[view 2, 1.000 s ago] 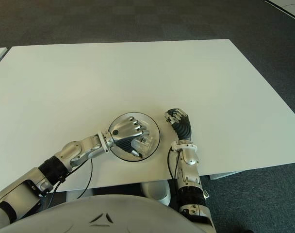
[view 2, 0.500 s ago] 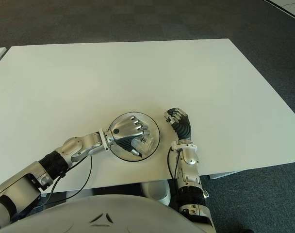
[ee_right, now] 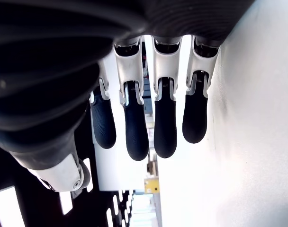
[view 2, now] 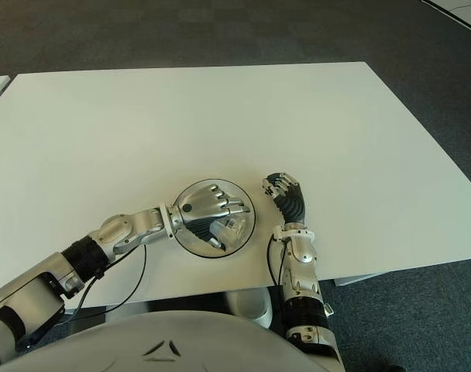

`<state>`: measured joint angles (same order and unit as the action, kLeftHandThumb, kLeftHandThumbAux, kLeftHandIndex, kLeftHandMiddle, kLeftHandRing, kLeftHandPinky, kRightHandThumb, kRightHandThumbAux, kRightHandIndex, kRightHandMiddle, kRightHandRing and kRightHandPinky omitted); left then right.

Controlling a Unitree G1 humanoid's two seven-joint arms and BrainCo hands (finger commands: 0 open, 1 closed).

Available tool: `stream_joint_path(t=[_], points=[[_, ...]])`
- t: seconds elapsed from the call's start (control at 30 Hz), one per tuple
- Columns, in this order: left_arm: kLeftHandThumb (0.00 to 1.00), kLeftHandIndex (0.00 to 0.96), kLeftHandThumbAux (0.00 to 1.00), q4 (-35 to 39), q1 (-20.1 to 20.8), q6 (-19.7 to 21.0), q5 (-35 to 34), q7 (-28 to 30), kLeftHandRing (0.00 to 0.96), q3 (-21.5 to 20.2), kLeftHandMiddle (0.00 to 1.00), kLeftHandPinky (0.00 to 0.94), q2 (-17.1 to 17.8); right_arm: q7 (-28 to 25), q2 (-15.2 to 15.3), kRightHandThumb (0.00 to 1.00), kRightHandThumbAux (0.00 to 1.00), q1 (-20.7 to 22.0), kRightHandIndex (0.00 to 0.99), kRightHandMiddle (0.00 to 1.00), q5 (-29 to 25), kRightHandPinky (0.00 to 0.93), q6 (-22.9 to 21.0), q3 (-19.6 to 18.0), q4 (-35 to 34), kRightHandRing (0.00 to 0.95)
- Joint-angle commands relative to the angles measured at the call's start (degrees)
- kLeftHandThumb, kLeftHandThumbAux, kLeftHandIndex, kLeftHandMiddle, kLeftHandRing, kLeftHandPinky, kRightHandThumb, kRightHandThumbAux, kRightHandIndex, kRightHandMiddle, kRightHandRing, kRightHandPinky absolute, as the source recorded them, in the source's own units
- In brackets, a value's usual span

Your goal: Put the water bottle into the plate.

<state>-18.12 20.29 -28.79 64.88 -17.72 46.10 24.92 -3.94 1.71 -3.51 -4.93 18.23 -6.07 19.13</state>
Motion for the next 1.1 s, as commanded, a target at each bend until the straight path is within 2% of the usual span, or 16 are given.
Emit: stream_joint_path(t=[0.03,0.27,0.8,1.1], points=[[0.443,0.012,0.557,-1.73,-0.42,0.28,2.83,1.77,0.033,1.60,0.026,0.079,1.89,-0.07,-0.73,0.714,0.724,-1.35,0.430,0.492,-0.88,0.493,-2.02,-0.29,2.30,0.481],[0.376,0.000,0.529,-1.13,-1.20,1.39,2.34,-0.58,0.002,0.73,0.001,0.006,1.66,0.51,-0.92,0.715,0.724,-1.57,0.429,0.489,-0.36,0.498,-2.27,-0.29,1.83,0.482],[0.263,0.000,0.465,-0.96,-2.97,3.07,1.94,-8.13,0.000,-0.73,0.000,0.000,0.98,-0.82,-0.75,0.713,0.725,-1.57,0.429,0.490,-0.87,0.516,-1.64,-0.20,1.79,0.487],[0.185,0.000,0.439,-0.64,-2.62,2.34,1.41,-9.56,0.000,-1.25,0.000,0.000,1.16,-0.97,-0.59,0.712,0.726,-1.55,0.429,0.488,-0.71,0.500,-1.63,-0.18,1.93,0.482]])
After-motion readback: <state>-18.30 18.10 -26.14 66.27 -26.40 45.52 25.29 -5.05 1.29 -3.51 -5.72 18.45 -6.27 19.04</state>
